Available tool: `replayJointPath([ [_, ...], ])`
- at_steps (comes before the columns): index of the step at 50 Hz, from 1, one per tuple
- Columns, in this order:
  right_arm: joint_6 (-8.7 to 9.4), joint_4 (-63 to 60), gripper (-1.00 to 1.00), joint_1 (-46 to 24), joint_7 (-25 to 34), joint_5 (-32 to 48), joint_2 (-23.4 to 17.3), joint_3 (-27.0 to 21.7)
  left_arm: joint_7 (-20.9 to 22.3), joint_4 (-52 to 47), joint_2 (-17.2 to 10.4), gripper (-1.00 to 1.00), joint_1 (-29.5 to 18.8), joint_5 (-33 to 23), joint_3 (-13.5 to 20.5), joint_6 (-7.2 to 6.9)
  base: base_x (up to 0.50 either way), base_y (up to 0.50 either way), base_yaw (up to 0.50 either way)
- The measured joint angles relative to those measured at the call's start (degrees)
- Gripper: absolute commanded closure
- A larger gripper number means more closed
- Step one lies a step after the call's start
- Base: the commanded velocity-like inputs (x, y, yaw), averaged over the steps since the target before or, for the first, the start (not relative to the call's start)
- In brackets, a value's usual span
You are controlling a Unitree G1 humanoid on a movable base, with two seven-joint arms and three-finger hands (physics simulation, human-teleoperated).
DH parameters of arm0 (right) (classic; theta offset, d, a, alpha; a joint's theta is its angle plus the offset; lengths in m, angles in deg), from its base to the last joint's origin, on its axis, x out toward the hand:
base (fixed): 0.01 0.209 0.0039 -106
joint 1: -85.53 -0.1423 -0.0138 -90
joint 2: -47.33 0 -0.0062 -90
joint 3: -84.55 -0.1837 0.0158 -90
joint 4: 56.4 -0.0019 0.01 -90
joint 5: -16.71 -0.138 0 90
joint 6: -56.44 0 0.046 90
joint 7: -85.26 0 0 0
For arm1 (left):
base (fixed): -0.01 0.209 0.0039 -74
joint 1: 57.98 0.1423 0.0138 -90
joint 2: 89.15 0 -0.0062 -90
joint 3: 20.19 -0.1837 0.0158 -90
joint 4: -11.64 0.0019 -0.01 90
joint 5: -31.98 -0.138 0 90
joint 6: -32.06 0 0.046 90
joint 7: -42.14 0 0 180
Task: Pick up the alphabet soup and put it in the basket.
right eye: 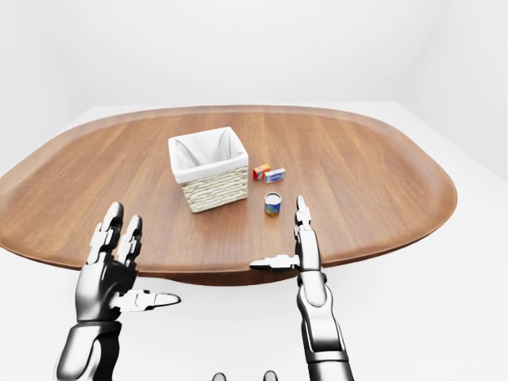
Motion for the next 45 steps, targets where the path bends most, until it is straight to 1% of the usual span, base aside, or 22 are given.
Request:
replayJointPath([
  [11,-0.19,-0.07,-1.0,0.12,0.01,0.15,0.03,0.11,1.28,-3.94,0.28,-1.0,3.74,1.07,-0.45,0.0,0.33,0.0,0.0],
  [21,-0.37,-0.23,-1.0,0.33,0.06,0.36,0.05,0.24,1.72,-5.66,0.33,-1.0,5.46,1.63,-0.65,0.0,0.34,0.0,0.0],
  [29,-0.58,-0.33,-1.0,0.55,0.12,0.55,0.09,0.36,2.01,-7.03,0.8,-1.0,6.04,2.92,0.75,0.0,0.35,0.0,0.0],
  [37,-0.7,-0.36,-1.0,0.68,0.12,0.7,0.14,0.48,3.4,-9.04,1.98,-1.0,7.55,4.88,2.31,0.0,0.35,0.0,0.0],
  [45,-0.86,-0.3,-1.0,0.78,0.09,0.81,0.18,0.58,5.26,-10.45,2.86,-1.0,9.84,6.38,2.37,0.0,0.35,0.0,0.0],
])
